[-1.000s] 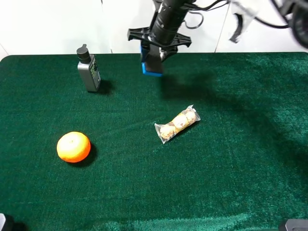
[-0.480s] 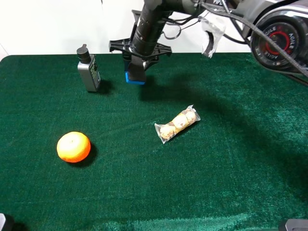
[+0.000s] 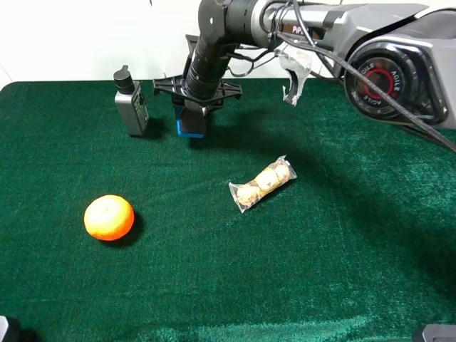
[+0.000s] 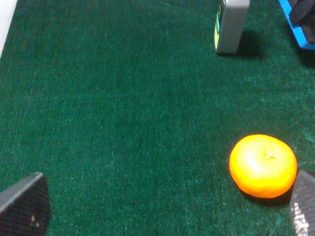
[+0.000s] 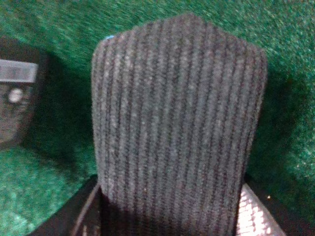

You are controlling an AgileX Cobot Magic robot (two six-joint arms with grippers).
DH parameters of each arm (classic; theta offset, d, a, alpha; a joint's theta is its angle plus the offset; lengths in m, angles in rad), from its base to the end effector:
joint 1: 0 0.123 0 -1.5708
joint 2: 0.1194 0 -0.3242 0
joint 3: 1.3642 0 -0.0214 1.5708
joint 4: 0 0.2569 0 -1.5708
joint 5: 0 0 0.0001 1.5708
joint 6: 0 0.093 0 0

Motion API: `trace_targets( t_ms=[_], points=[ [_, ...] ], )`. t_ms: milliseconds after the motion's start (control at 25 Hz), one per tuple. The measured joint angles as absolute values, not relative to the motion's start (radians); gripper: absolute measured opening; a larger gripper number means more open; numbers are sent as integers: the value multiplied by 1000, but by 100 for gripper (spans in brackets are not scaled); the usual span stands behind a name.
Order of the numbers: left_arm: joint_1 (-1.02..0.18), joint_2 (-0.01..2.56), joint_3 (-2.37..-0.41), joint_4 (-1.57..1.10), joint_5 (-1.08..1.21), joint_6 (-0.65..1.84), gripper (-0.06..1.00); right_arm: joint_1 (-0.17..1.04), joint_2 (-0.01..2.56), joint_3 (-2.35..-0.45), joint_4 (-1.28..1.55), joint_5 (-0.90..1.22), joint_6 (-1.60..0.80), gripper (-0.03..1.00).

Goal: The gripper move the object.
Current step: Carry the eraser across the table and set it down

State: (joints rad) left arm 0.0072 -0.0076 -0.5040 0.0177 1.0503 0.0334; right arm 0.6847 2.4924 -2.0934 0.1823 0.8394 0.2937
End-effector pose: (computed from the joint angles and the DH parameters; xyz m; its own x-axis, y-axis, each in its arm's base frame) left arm -0.0384 0.0012 0.2810 -0.4367 0.0390 -0.8987 -0.0026 0.9990 0.0447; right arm 0.4328 0.3696 0.1445 -0.9155 -0.2303 -0.3299 -0.3279 0.9023 0.2800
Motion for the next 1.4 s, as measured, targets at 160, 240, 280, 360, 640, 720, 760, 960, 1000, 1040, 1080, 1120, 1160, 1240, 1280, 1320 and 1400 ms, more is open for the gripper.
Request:
trace_targets(
  t_ms=[160,240,280,360,640,720,760,960,1000,1040,1080,1120,1160,1240,1280,1320,1400],
  points=[
    [7,-8,-504,18,1050,33,99,686,2503,-2093,163,820,303,38],
    [7,-8,-504,18,1050,33,99,686,2505,-2093,157,812,304,38],
    [7,-8,-504,18,1050,33,99,686,2505,-2093,155,810,304,38],
    [7,-8,-504,18,1050,33,99,686,2505,-2093,148,799,304,38],
    [7,-8,-504,18,1050,33,99,686,2505,-2093,147,792,307,38],
    [7,-8,-504,18,1050,33,99,686,2505,-2093,147,792,307,38],
    [7,-8,-504,18,1050,33,99,686,2505,-2093,148,792,307,38],
    [7,-8,-504,18,1050,33,99,686,2505,-2093,149,792,307,58],
    [7,-8,-504,18,1050,33,99,686,2505,-2093,151,792,307,63],
    [7,-8,-504,18,1050,33,99,686,2505,-2093,156,792,307,65],
    [7,-8,-504,18,1050,33,99,686,2505,-2093,159,792,307,67],
    [7,-8,-504,18,1050,33,99,686,2505,-2093,161,792,307,68],
    [7,-8,-504,18,1050,33,99,686,2505,-2093,164,792,307,68],
    [7,-8,-504,18,1050,33,99,686,2505,-2093,164,792,307,69],
    [7,-8,-504,18,1050,33,99,686,2505,-2093,164,792,307,69],
    [7,-8,-504,18,1050,33,99,686,2505,-2093,164,792,307,69],
    [7,-8,-504,18,1050,33,99,686,2505,-2093,164,800,307,69]
  ],
)
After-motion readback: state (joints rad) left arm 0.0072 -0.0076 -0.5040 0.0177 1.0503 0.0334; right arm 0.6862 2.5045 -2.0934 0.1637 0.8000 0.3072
